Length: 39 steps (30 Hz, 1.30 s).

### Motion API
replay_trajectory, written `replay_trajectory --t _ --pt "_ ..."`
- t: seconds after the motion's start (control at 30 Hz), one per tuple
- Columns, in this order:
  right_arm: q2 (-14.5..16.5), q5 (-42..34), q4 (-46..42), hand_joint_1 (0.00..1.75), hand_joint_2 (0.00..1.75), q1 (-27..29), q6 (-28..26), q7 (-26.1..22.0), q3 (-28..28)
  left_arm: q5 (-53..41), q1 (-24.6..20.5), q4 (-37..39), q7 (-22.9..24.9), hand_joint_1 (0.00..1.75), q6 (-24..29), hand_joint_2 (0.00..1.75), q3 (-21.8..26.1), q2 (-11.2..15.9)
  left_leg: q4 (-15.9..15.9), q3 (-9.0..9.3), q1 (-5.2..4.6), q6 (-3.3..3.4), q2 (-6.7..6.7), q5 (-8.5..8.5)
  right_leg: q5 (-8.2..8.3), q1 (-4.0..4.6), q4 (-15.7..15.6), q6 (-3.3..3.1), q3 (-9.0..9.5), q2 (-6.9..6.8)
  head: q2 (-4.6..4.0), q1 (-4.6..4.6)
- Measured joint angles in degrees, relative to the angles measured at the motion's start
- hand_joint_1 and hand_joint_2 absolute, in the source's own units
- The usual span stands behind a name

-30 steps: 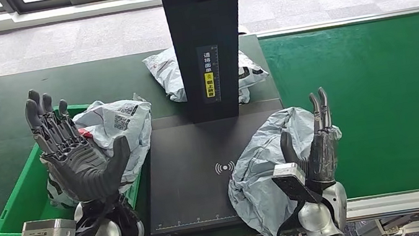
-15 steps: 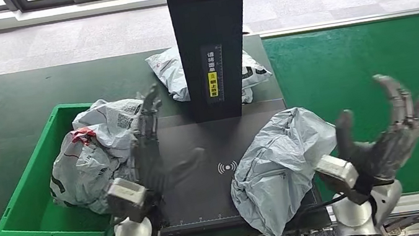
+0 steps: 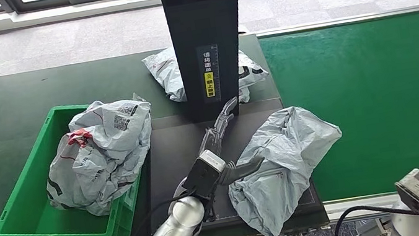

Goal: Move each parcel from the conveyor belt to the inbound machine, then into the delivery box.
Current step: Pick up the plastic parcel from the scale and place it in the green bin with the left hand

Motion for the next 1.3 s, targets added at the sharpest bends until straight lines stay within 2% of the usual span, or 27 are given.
replay_trajectory --t 0.23,0.47,0.7,0.9,1.07,1.23,1.3 --pt "0.00 0.04 -0.86 0.00 1.75 0.06 0.02 0.01 -0.41 0.48 -0.95 2.58 0.71 0.00 0.42 1.75 -0.89 -0.40 0.00 -0.01 0.00 0.00 0.00 0.00 -0.01 -0.01 0.00 0.00 0.02 -0.01 0.00 0.01" --pt "0.00 1.08 0.13 0.00 1.75 -0.75 0.05 0.02 -1.46 3.31 -3.16 7.06 2.99 0.00 2.22 1.75 -7.40 -0.84 0.00 -0.03 -0.01 0.01 -0.02 0.00 -0.01 -0.02 0.00 0.01 0.05 -0.04 0.00 0.01" --pt "0.02 0.37 2.06 0.00 1.75 -1.72 0.05 0.03 -2.33 -3.74 -4.80 11.18 13.22 0.00 4.35 1.75 -17.25 -1.01 0.00 -0.03 -0.01 0.01 -0.02 0.00 -0.01 -0.01 0.00 0.01 0.04 -0.04 0.00 0.01" --pt "0.02 0.28 2.25 0.00 1.75 -1.77 0.05 0.03 -2.40 -4.46 -4.86 11.70 14.67 0.00 4.71 1.75 -18.89 -1.01 0.00 -0.04 -0.01 0.01 -0.02 0.00 -0.01 -0.01 0.00 0.01 0.04 -0.03 0.00 0.01" --pt "0.02 -0.25 3.04 0.00 1.75 -1.84 0.06 0.03 -2.87 -5.72 -6.42 15.16 21.06 0.00 5.92 1.75 -26.62 -0.97 -0.01 -0.05 0.00 0.01 -0.02 0.00 -0.02 -0.01 0.00 0.00 0.04 -0.04 0.00 0.01" --pt "0.03 -0.27 3.32 0.00 1.75 -1.97 0.05 0.03 -3.07 -6.43 -6.85 16.42 22.49 0.00 6.20 1.75 -28.59 -0.97 -0.01 -0.05 -0.01 0.01 -0.02 0.00 -0.02 -0.01 0.00 0.00 0.04 -0.04 0.00 0.01" --pt "0.04 -0.26 3.45 0.00 1.75 -2.09 0.05 0.02 -3.08 -8.03 -7.09 17.04 24.84 0.00 6.74 1.75 -29.59 -0.97 -0.01 -0.05 -0.01 0.01 -0.02 0.00 -0.02 -0.01 0.00 0.00 0.04 -0.04 0.00 0.00"
